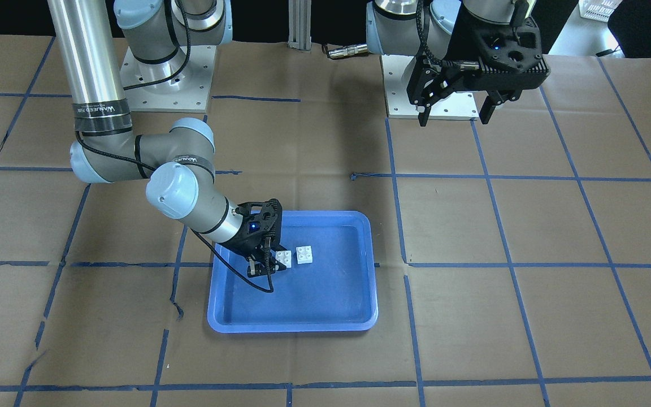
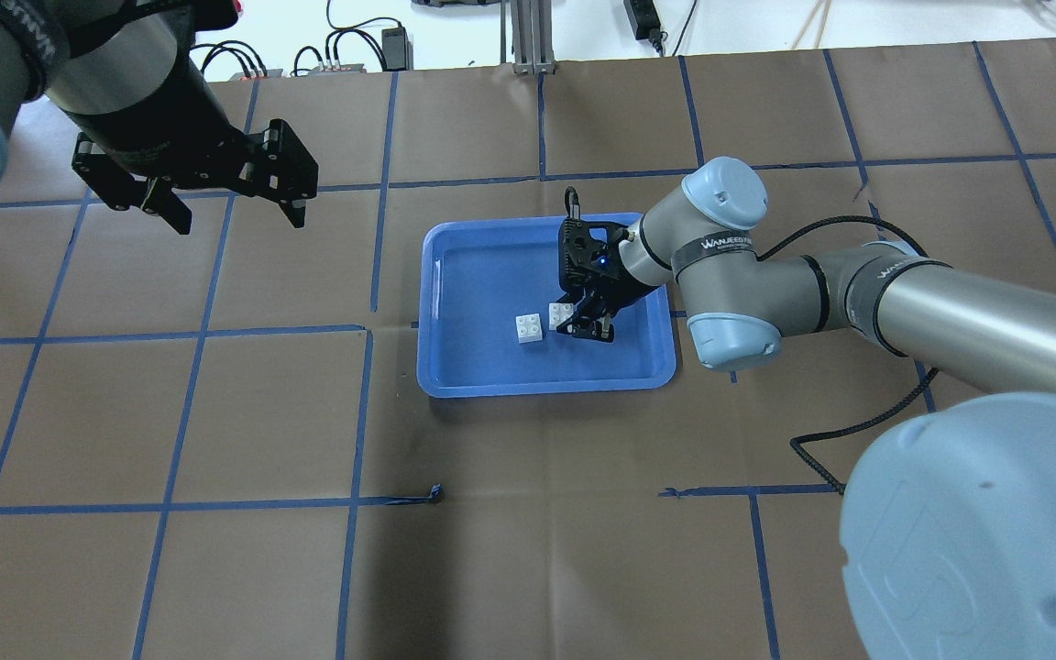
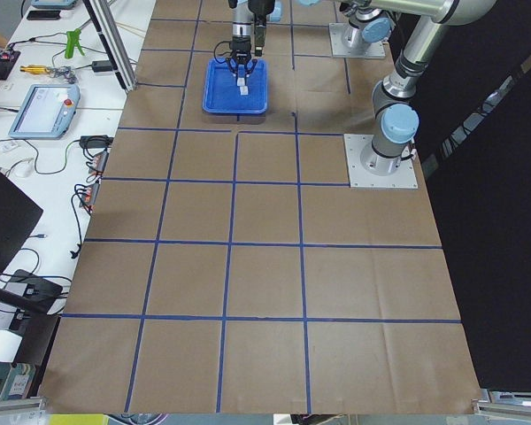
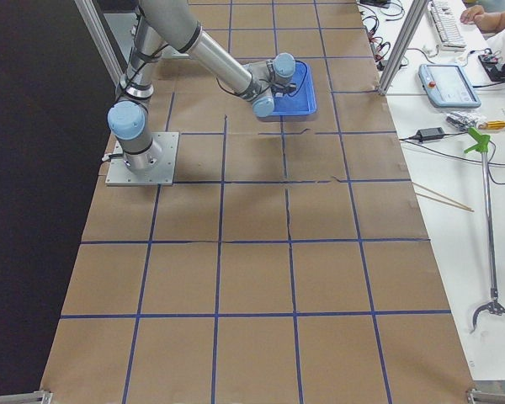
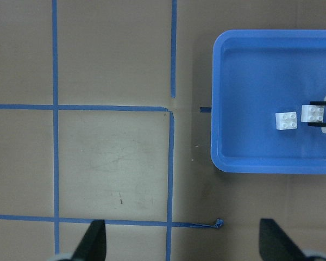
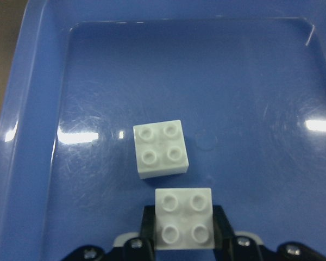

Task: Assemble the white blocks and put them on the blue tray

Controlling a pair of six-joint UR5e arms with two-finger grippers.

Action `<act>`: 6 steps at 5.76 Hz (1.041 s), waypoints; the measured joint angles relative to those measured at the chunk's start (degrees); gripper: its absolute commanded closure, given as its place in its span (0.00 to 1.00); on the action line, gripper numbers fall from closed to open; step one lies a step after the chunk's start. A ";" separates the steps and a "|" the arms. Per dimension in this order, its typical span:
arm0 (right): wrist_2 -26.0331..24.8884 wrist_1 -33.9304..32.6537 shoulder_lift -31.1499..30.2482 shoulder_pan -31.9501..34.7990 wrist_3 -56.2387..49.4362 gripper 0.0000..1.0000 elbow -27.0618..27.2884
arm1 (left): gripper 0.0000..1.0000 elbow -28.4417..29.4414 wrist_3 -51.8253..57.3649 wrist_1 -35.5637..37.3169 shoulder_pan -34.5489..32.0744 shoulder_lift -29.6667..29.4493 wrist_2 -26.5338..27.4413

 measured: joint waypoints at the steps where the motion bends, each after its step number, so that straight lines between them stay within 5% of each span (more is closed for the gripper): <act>1: -0.03 0.03 -0.01 0.17 0.04 0.68 0.27 | 0.01 -0.09 0.44 0.09 0.44 0.01 -1.23; 6: 0.45 -1.94 -0.08 0.84 2.07 0.68 1.19 | 0.01 -0.46 1.51 -0.07 1.46 0.07 -4.37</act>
